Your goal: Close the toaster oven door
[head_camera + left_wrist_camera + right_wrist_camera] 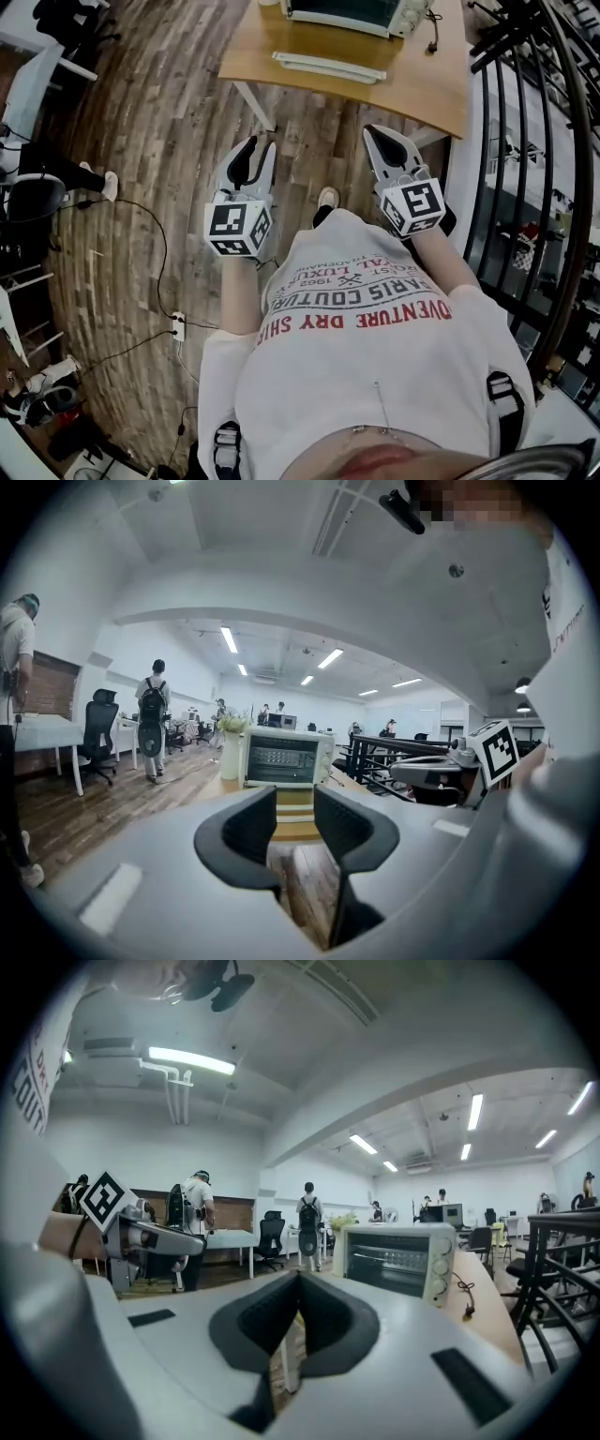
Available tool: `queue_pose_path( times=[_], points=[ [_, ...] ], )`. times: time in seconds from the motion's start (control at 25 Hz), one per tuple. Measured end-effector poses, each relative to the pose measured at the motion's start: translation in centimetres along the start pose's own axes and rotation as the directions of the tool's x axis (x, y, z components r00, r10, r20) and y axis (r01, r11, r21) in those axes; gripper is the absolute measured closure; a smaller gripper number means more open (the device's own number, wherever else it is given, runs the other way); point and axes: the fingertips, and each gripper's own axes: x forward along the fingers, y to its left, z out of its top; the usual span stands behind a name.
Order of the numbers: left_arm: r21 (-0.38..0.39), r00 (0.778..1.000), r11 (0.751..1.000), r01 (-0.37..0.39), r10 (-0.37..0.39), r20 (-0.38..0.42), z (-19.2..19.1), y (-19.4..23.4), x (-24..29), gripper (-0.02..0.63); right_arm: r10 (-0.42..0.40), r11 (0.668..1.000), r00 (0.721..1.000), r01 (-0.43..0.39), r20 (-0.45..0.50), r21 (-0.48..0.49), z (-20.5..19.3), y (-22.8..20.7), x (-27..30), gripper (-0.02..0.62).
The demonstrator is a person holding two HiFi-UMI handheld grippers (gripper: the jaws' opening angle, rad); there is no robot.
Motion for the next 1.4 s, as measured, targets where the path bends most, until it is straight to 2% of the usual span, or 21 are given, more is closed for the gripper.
queue_pose_path(
  times=[0.36, 0.6, 0.84, 1.0, 1.4],
  points=[
    [0.012, 0.998, 1.0, 0.002, -0.001, -0.059, 1.0, 4.4, 10.8, 0.476, -0.026, 1.0, 1.0, 0.026, -0.007, 0.017, -0.4, -8.3, 8.0, 0.591],
    [-0.012, 0.989, 0.999, 0.041, -0.043, -0.144, -0.5, 5.9, 15.4, 0.476, -0.033, 0.999, 0.998, 0.035, -0.055, 0.04, -1.5, -10.6, 10.7, 0.591],
    [-0.02, 0.966, 0.994, 0.104, -0.106, -0.234, -3.1, 8.3, 20.9, 0.474, -0.064, 0.996, 0.993, 0.069, -0.099, 0.052, -3.4, -12.1, 13.6, 0.591],
    [-0.054, 0.942, 0.988, 0.144, -0.153, -0.299, -6.0, 9.9, 23.5, 0.474, -0.113, 0.991, 0.987, 0.12, -0.116, 0.059, -4.1, -12.9, 15.2, 0.591],
    [-0.105, 0.855, 0.973, 0.204, -0.229, -0.465, -13.9, 12.8, 29.0, 0.466, -0.181, 0.971, 0.968, 0.203, -0.175, 0.122, -7.0, -14.5, 19.0, 0.591]
  ],
)
